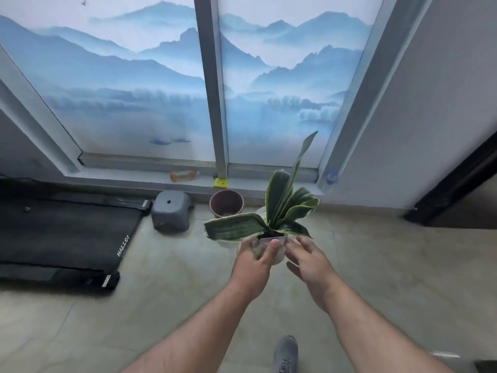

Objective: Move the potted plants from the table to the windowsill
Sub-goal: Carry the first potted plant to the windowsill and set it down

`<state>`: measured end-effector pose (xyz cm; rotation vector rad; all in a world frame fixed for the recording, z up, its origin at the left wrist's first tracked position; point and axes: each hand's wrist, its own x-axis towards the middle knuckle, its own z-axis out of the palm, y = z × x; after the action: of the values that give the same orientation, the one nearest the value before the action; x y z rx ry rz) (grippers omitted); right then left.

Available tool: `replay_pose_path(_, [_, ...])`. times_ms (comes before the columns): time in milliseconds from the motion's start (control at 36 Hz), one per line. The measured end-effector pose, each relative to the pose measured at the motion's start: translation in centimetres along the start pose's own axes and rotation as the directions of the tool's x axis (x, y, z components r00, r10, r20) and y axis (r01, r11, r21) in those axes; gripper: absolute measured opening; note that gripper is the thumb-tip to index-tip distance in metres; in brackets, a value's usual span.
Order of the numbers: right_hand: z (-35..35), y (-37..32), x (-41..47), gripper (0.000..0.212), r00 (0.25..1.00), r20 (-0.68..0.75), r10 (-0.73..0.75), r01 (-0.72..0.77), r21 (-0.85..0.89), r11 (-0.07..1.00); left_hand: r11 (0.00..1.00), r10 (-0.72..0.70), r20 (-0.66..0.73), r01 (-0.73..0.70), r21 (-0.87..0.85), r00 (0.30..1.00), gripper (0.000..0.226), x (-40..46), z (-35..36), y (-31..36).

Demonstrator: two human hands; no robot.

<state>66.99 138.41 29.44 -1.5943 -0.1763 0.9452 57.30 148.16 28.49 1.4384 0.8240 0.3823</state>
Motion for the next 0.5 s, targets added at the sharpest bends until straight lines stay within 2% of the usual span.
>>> replay_pose_path(194, [-1.1, -4.5, 14.1, 0.027, 0.998, 0.052, 0.02, -0.022, 0.028, 0.999, 0.998, -0.021, -0.002, 0.021, 0.059, 1.0, 0.018, 14.0, 1.5, 1.4])
replay_pose_path(250, [-1.6, -5.8, 17.7, 0.022, 0.997, 0.075, 0.027, -0.026, -0.005, 1.0, 0.998, -0.037, -0.021, 0.038, 0.057, 0.999, 0.027, 17.6, 1.9, 1.5])
replay_pose_path(306, [-2.2, -7.2, 21.5, 0.016, 0.995, 0.097, 0.036, -0.034, -0.028, 0.999, 0.996, -0.038, -0.032, 0.04, 0.077, 0.999, 0.046, 21.7, 2.6, 1.5])
replay_pose_path(333, [-2.4, -7.8, 22.9, 0.014, 0.994, 0.098, 0.044, -0.041, -0.036, 0.999, 0.996, -0.037, -0.035, 0.04, 0.08, 0.999, 0.047, 23.1, 2.7, 1.6])
replay_pose_path(417, [-2.9, -9.3, 28.0, 0.017, 0.989, 0.124, 0.083, -0.076, -0.065, 0.995, 0.995, -0.078, -0.044, 0.081, 0.064, 0.996, 0.019, 28.0, 3.4, 1.5])
replay_pose_path(500, [-2.9, -10.0, 32.7, 0.027, 0.983, 0.14, 0.123, -0.112, -0.081, 0.99, 0.998, -0.064, -0.034, 0.064, 0.0, 0.997, 0.008, 32.0, 3.8, 1.1])
